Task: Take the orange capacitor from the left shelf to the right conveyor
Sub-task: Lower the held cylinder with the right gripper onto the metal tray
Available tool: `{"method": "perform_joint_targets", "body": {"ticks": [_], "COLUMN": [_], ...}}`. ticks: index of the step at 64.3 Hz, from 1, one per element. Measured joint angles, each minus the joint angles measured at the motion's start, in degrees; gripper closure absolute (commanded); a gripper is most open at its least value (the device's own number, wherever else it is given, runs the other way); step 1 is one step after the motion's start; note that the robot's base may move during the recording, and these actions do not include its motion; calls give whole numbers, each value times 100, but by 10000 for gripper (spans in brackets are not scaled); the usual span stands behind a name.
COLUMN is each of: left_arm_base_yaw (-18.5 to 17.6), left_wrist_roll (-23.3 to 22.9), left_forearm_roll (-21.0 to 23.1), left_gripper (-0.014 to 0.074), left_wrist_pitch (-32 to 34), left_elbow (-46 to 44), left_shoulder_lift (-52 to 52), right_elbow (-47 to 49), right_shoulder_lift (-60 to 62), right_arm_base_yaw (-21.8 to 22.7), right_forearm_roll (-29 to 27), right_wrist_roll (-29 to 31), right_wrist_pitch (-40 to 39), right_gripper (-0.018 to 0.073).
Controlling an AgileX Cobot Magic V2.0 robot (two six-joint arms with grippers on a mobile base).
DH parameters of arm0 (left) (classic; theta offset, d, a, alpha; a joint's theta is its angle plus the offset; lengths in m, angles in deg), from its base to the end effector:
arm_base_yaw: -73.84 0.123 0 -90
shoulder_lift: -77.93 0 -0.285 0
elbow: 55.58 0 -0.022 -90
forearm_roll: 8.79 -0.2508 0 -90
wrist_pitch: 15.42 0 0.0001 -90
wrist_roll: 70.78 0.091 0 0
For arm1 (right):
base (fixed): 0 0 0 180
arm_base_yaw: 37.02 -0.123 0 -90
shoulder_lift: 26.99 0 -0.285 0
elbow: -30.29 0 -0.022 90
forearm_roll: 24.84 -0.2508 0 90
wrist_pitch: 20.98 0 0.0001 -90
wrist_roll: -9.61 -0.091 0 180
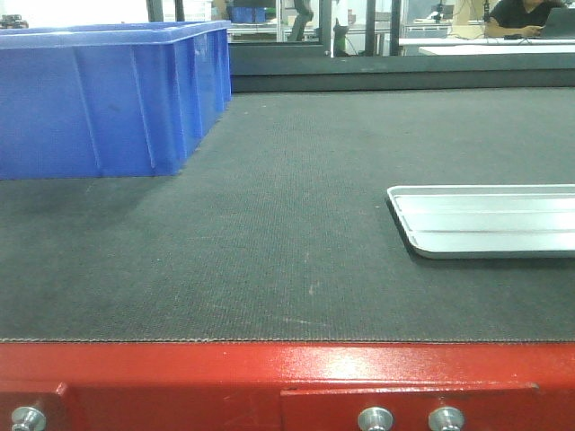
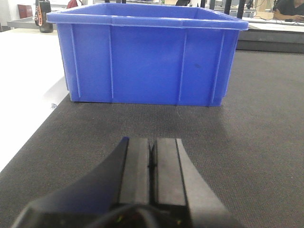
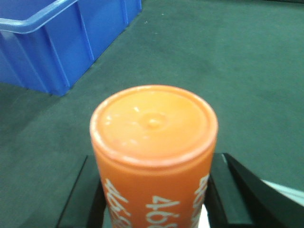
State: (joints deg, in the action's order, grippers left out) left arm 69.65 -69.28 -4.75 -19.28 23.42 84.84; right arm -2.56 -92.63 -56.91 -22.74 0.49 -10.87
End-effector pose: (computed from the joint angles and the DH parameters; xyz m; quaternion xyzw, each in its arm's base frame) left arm 0.0565 -0.0046 0.1974 0.0119 0.7055 -0.0432 0.7073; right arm 0.2070 0.0743 0.3382 -0.0889 0.8072 0.1334 0.5681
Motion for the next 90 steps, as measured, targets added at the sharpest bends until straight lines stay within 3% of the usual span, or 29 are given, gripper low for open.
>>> {"method": "perform_joint_targets", "body": {"ticks": [13,30,43,56,67,90], "left_arm_base_yaw": [0,0,0,0,0,0], "left_wrist_roll": [0,0,0,0,0,0], "left_forearm_roll": [0,0,0,0,0,0], "left_gripper": [723,723,723,723,723,723], "left_wrist_pitch": [0,0,0,0,0,0], "left_elbow": [0,0,0,0,0,0], "left_shoulder_lift": [0,0,0,0,0,0], "right_elbow": [-529,-1711,-2402,-2626,-2635,-2290], "right_shoulder_lift": [-914,-1441,-1947,-2950,-3699,-4394], "right_arm_base_yaw": [229,1057,1631,1734,1734,1808], "right_forearm_roll": [206,966,1072,1096,1136,1146], "right_wrist_roll": [37,45,45,45,62,584], "right_wrist_pitch": [-1878,-4257,-5469,-6730,-7276,-7445], "right_gripper": [486,486,486,486,486,486]}}
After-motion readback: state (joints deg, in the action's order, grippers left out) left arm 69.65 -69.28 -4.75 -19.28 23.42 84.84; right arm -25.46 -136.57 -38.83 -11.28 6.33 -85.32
